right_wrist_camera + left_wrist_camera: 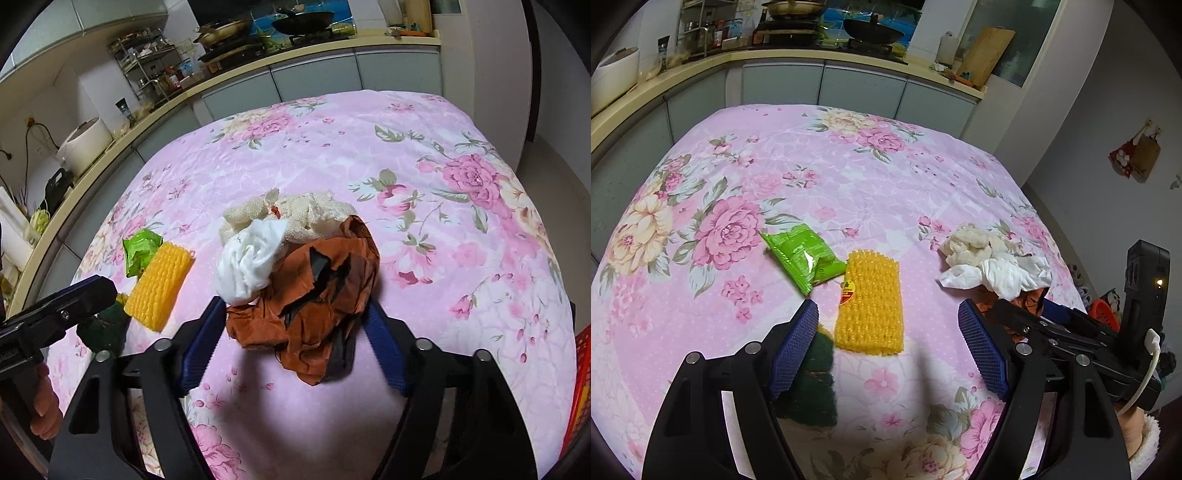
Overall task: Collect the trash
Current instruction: 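Grasp the brown-and-black crumpled bag with the right gripper, then grasp the white cloth bundle with the left gripper while the right holds the brown bag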
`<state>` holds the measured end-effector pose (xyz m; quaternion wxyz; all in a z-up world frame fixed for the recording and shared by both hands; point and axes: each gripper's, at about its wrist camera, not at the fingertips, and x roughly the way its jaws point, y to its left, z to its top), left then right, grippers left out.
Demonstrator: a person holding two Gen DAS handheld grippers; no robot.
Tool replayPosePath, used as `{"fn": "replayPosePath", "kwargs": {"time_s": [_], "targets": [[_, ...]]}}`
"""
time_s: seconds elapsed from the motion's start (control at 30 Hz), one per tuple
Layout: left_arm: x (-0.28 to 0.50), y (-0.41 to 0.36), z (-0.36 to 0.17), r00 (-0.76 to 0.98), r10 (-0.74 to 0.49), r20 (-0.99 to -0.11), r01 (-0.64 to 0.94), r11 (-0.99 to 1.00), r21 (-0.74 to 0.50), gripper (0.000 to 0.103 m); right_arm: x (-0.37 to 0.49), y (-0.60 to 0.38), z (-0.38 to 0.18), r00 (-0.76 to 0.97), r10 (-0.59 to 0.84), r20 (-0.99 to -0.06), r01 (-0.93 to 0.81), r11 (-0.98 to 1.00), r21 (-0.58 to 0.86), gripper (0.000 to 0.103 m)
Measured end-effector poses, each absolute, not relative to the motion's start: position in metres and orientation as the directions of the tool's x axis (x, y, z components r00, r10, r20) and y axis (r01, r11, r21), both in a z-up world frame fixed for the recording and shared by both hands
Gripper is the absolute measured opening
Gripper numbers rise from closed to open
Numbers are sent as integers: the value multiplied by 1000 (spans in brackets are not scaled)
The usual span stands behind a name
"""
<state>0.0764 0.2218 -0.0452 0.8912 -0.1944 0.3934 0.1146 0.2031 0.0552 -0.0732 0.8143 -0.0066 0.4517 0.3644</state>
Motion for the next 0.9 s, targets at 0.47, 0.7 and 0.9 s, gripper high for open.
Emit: {"fn": "replayPosePath", "kwargs": {"time_s": [0.47,0.7,0.9], "targets": [[93,193,-48,661,4,-750,-290,924,-250,76,196,14,-65,357,581,-732,-573,754,320,57],[106,168,-47,663,-24,-748,-226,947,-230,76,193,-12,-65,335,561,-757,-571,760,311,57],[116,157,-45,664,-43,-747,-199,952,-232,76,192,-24,-66,341,542,-768,-563,772,295,69]]}}
